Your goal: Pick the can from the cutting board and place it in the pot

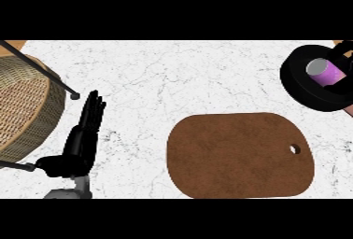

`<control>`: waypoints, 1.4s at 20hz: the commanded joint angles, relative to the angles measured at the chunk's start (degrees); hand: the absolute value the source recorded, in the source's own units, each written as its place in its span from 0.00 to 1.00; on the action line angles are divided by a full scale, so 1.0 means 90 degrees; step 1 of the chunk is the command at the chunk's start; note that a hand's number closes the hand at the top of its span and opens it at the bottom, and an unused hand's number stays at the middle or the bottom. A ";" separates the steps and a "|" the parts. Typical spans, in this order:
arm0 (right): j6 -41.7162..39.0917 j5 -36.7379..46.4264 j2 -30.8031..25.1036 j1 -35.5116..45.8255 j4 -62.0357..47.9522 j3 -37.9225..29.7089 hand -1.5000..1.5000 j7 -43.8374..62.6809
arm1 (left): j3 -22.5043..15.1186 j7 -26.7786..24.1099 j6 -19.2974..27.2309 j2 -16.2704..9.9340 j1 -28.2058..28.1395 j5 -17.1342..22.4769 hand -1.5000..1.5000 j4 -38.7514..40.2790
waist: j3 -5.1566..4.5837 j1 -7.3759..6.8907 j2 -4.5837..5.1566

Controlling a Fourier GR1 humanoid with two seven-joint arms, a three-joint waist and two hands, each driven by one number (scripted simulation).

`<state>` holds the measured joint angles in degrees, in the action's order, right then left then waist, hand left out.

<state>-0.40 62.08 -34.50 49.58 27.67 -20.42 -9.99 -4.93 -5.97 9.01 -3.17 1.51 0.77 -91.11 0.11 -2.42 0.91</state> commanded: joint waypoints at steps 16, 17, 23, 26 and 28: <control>-0.0910 -0.3018 -0.0711 0.0714 -0.1447 -0.2874 0.00 -0.1510 | -0.0166 0.0011 0.0045 0.0188 -0.0052 -0.0085 0.50 0.0002 | 0.0014 0.0012 0.0019; -0.0965 -0.3136 -0.0695 0.0422 -0.1541 -0.2975 0.00 -0.1851 | 0.0029 -0.0056 -0.0049 0.0000 0.0026 -0.0019 0.50 0.0023 | 0.0016 0.0017 0.0029; -0.0955 -0.3420 -0.1154 0.0326 -0.1733 -0.3271 0.00 -0.1932 | -0.0082 0.0166 -0.0121 0.0032 0.0071 0.0011 0.50 -0.0128 | 0.0028 -0.0111 0.0068; -0.1069 -0.3513 -0.1317 0.0150 -0.1758 -0.3353 0.00 -0.2228 | -0.0023 -0.0001 -0.0056 0.0102 0.0250 -0.0018 0.50 0.0088 | 0.0034 -0.0119 0.0101; -0.1407 -0.3629 -0.1602 -0.0164 -0.1801 -0.3468 0.00 -0.2500 | -0.0217 0.0041 0.0045 0.0223 -0.0056 -0.0117 0.50 -0.0145 | 0.0041 -0.0111 0.0077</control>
<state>-11.08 30.99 -46.52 51.25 12.16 -50.05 -29.01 -5.52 -6.34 8.64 -2.15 2.44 0.36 -90.49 0.35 -3.08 1.57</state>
